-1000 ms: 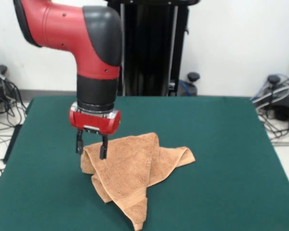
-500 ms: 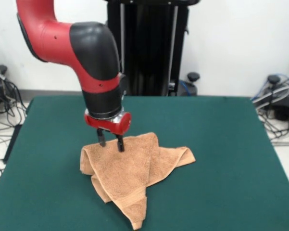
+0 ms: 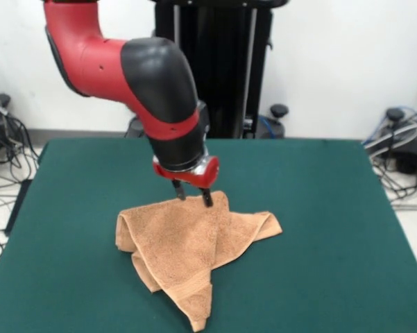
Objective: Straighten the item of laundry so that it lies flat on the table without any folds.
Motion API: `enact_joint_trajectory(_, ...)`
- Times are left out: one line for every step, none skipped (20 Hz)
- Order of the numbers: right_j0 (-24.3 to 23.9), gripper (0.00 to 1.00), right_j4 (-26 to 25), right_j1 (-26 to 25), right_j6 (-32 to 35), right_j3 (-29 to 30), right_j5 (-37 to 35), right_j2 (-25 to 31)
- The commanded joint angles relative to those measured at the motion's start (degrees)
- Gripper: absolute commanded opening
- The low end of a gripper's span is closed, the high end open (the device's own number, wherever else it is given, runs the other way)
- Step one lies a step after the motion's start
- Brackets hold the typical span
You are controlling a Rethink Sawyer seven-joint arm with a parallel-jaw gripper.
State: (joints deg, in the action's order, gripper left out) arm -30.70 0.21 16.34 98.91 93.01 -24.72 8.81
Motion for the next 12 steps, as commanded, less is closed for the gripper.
enact_joint_trajectory(4.59, 1.0, -0.45, 1.1, 7.13, -7.35, -9.32, -5.61)
enact_joint_trajectory(6.29, 1.0, -2.27, 2.16, 6.81, -8.66, -11.21, -8.23)
enact_joint_trajectory(7.29, 1.0, -2.46, 2.76, 7.45, -8.87, -14.64, -9.72)
enact_joint_trajectory(7.5, 1.0, -2.39, 3.18, 7.74, -8.39, -16.58, -10.14)
enact_joint_trajectory(7.54, 1.0, -2.02, 3.33, 7.77, -8.05, -20.53, -10.17)
enact_joint_trajectory(7.25, 1.0, -2.0, 3.37, 7.46, -7.78, -20.61, -10.0)
enact_joint_trajectory(7.14, 1.0, -1.69, 3.37, 7.43, -7.36, -22.74, -9.85)
enact_joint_trajectory(6.3, 1.0, -1.48, 2.5, 6.7, -8.29, -22.3, -9.22)
enact_joint_trajectory(5.98, 1.0, -0.98, 2.13, 6.66, -7.97, -24.3, -8.84)
enact_joint_trajectory(5.4, 1.0, -0.69, 1.42, 6.33, -8.47, -25.01, -8.38)
enact_joint_trajectory(4.84, 1.0, -0.38, 1.09, 6.2, -8.13, -24.56, -7.77)
enact_joint_trajectory(4.21, 1.0, 0.04, 0.52, 6.22, -8.44, -23.75, -7.09)
